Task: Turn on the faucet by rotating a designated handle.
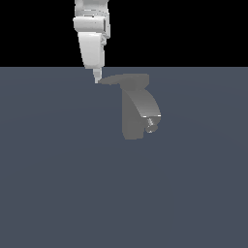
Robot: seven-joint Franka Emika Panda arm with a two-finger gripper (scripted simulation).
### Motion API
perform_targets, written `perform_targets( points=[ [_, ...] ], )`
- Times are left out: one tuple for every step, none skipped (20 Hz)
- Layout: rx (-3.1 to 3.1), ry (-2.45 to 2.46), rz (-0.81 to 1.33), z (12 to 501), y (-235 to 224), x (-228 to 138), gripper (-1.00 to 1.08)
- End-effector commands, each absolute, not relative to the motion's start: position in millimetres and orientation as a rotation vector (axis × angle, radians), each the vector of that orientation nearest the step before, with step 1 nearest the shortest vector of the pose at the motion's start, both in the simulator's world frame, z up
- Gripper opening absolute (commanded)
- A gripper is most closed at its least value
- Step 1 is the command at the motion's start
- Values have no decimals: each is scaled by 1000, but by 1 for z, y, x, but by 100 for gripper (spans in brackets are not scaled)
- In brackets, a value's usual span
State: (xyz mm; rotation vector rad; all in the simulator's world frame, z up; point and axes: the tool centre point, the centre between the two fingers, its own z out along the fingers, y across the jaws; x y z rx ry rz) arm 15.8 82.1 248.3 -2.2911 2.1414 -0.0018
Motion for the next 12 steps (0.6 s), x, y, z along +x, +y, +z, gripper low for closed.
perform_targets(
  points=[
    [-2283,2155,-2,248,70,9,-100],
    [-2283,2155,-2,248,68,7,-100],
    [-2284,2155,-1,248,65,4,-100],
    [-2284,2155,-1,248,63,2,-100],
    [-2284,2155,-1,248,61,-1,-100],
    [-2284,2155,-1,248,58,-4,-100],
    [-2284,2155,-1,248,56,-6,-100],
    [-2284,2155,-1,248,53,-9,-100],
    [-2284,2155,-1,248,51,-11,-100],
    [-2284,2155,-1,248,49,-14,-100],
    [-2284,2155,-1,248,46,-17,-100],
    [-2284,2155,-1,248,44,-19,-100]
  ],
)
